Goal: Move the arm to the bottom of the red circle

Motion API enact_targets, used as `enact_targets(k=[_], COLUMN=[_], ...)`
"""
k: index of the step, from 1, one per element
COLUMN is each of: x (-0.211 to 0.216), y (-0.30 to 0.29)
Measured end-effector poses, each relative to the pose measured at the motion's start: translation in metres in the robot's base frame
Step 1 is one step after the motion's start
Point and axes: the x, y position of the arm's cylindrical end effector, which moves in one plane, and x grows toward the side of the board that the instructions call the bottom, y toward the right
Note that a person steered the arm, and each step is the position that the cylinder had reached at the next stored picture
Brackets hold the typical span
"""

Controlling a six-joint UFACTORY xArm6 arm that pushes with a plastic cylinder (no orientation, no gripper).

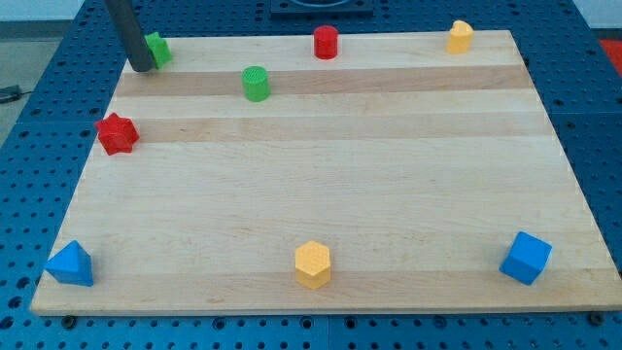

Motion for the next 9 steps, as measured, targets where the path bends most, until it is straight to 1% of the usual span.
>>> enact_targets(k=[2,3,4,5,7,9], x=[-0.005,0.000,0.009,0.009,0.009,0.009], y=[-0.001,0.002,0.046,0.095,0.124,0.188])
